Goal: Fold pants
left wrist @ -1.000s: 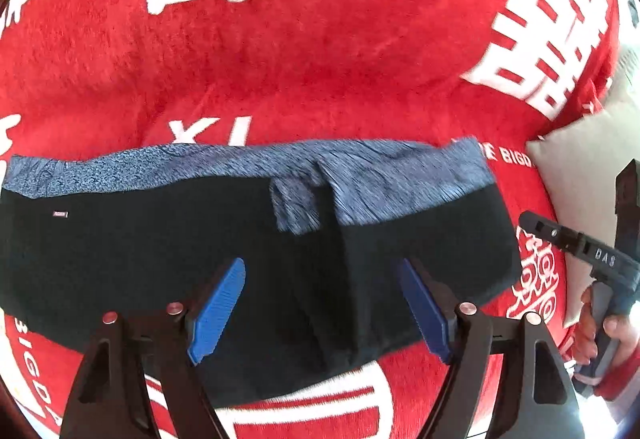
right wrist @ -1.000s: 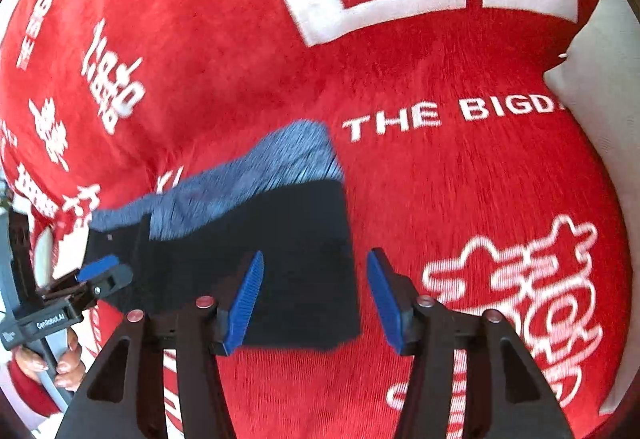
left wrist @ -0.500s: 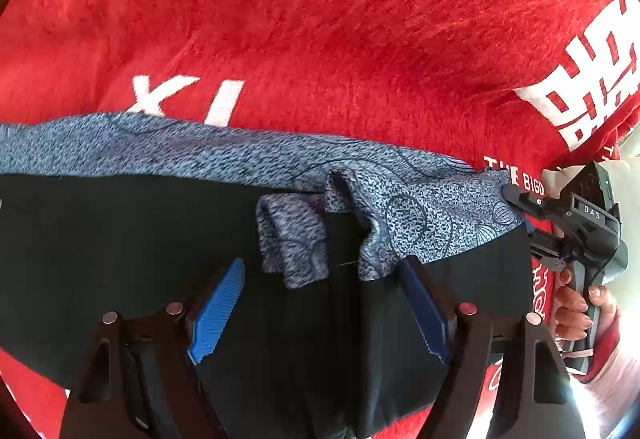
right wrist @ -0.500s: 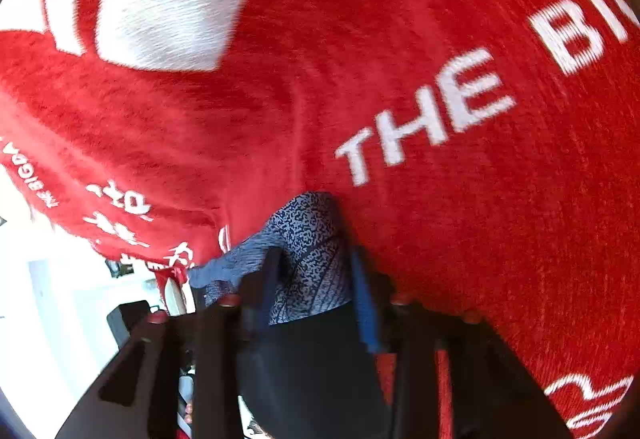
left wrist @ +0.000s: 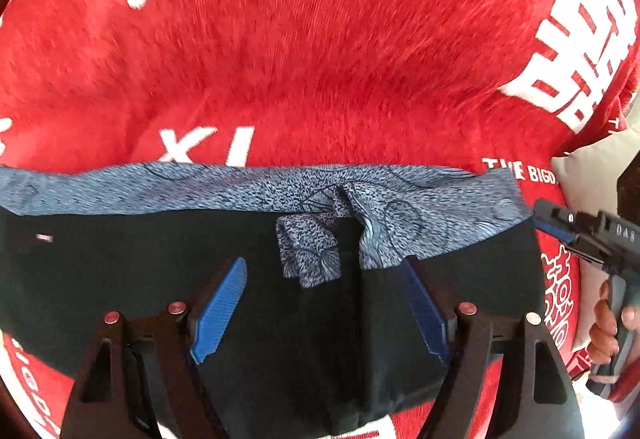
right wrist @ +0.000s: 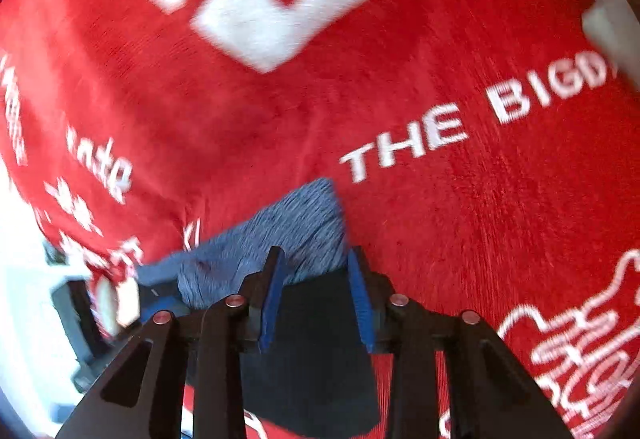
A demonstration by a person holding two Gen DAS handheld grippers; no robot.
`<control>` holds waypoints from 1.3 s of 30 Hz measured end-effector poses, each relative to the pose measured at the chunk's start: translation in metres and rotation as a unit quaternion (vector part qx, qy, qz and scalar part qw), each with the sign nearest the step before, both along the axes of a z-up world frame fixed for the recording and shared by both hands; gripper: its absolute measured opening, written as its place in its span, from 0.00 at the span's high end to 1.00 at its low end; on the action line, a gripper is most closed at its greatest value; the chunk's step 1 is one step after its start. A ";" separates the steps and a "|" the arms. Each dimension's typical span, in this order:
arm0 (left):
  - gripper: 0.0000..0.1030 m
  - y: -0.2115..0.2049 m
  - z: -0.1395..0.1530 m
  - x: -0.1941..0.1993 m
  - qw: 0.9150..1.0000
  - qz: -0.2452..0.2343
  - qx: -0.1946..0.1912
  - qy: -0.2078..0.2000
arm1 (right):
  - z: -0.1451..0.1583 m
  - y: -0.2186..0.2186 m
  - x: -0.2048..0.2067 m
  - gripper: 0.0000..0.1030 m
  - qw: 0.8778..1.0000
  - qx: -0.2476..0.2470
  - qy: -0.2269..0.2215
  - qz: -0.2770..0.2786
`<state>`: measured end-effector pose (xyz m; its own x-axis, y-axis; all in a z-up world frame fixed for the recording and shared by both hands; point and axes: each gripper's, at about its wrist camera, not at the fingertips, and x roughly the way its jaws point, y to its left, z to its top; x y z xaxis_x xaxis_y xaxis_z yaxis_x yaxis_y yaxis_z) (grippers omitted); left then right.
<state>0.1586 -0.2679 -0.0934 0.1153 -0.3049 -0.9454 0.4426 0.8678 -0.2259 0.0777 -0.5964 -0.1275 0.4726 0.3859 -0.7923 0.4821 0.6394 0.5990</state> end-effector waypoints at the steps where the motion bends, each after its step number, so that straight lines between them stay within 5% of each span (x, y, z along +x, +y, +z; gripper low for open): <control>1: 0.22 0.000 0.005 -0.002 1.000 -0.003 -0.004 -0.003 | 0.007 0.008 -0.002 0.64 1.000 -0.013 -0.005 0.010; 9: 0.25 -0.036 -0.006 -0.021 0.996 -0.057 -0.029 0.061 | 0.009 0.048 0.005 0.67 0.999 -0.019 0.004 0.043; 11: 0.45 -0.036 -0.009 -0.030 0.995 -0.061 -0.035 0.075 | 0.008 0.050 0.001 0.67 0.999 -0.013 0.005 0.040; 13: 0.77 -0.033 -0.013 -0.036 0.995 -0.066 -0.013 0.074 | 0.009 0.048 -0.004 0.67 0.999 -0.012 0.002 0.043; 14: 0.80 -0.031 -0.017 -0.039 0.995 -0.072 0.002 0.070 | 0.010 0.050 -0.005 0.67 0.999 -0.011 0.001 0.048; 24: 0.76 -0.012 -0.008 -0.066 0.998 -0.051 0.017 0.024 | 0.018 0.074 -0.014 0.67 0.995 -0.046 0.013 0.089; 26: 0.51 -0.007 -0.004 -0.065 0.999 -0.029 0.032 0.007 | 0.019 0.078 -0.014 0.67 0.994 -0.053 0.019 0.097; 27: 0.28 -0.007 -0.003 -0.063 0.999 -0.018 0.037 -0.002 | 0.019 0.080 -0.014 0.67 0.993 -0.058 0.020 0.102; 39: 0.27 0.039 0.011 -0.069 0.997 0.051 0.063 -0.011 | 0.033 0.121 0.010 0.67 0.985 -0.094 0.019 0.144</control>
